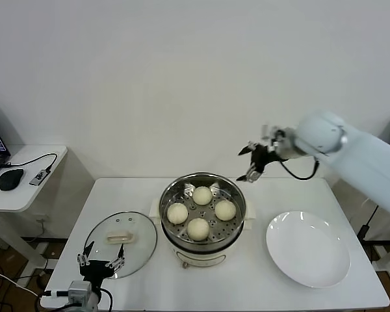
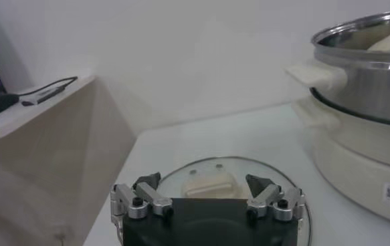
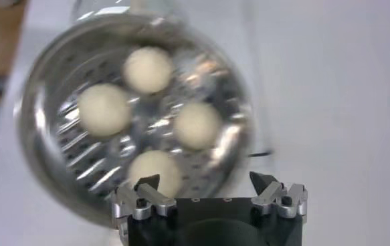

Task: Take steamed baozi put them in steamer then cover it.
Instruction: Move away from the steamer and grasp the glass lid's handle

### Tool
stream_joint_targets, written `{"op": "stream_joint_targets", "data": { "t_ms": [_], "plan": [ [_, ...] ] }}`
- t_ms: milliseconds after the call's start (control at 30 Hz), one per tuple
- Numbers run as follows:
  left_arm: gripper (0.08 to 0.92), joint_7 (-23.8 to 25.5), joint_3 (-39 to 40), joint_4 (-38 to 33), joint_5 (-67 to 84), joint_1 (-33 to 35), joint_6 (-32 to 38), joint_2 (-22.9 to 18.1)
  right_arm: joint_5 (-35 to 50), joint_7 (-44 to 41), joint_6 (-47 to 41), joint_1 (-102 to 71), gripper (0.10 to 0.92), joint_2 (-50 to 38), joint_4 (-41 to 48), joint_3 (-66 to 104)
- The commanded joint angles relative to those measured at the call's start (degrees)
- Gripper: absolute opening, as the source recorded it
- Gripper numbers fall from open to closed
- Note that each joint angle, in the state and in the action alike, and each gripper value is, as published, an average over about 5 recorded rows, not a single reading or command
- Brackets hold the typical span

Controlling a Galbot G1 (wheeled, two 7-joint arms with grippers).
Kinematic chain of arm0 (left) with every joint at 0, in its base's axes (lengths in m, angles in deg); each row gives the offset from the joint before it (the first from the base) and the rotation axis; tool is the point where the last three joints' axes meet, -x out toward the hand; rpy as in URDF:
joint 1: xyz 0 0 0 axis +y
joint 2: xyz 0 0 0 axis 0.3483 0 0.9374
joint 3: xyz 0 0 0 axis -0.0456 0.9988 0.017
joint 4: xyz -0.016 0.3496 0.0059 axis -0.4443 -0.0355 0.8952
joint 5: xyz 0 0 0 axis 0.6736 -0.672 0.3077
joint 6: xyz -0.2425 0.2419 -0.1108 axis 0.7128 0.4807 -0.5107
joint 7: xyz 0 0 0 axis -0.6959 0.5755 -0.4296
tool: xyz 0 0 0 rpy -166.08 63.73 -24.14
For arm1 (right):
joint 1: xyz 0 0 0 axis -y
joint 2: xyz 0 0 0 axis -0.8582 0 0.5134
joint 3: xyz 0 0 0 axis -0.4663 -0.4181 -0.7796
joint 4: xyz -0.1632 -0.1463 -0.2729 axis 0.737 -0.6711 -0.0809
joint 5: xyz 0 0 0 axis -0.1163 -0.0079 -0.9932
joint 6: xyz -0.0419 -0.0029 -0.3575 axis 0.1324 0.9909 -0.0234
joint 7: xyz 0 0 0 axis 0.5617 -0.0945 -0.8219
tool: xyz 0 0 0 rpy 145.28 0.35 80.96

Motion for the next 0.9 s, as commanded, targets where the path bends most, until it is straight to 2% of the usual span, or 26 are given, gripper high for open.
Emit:
{"op": "stream_joint_targets", "data": {
  "t_ms": [33, 133, 267, 400, 567, 700, 900],
  "plan": [
    [0.823, -3.0, 3.5, -0.3, 1.6, 0.1, 3.0, -0.1, 5.7, 21.8, 8.7, -50.9, 0.823, -10.3, -8.5, 55.1],
    [0.823, -3.1, 3.5, 0.1, 0.6, 0.3, 3.6, 0.0, 6.1, 25.6, 12.3, -64.8, 0.823, -3.9, -10.0, 68.7],
    [0.823, -2.7, 2.4, 0.5, -0.4, 0.3, 4.2, 0.6, 6.5, 29.4, 17.1, -78.5, 0.823, 9.1, -14.7, 80.8],
    [0.823, -2.2, 1.8, 1.3, -2.9, -0.2, 5.1, 1.6, 4.4, 34.2, 25.8, -88.5, 0.823, 19.4, -16.5, 83.4],
    [0.823, -1.5, 1.7, 4.6, -21.2, -1.8, 8.8, 2.9, 4.1, 38.6, 32.7, -96.0, 0.823, 32.0, -16.9, 83.9],
    [0.823, -2.4, 1.5, 6.7, -36.4, -3.5, 12.0, 4.2, 4.8, 39.2, 33.5, -99.0, 0.823, 36.8, -17.6, 84.0],
    [0.823, -6.6, 2.0, 10.7, -57.2, -5.7, 15.5, 7.0, 5.5, 39.2, 32.9, -100.2, 0.823, 34.8, -16.2, 82.8]
  ]
}}
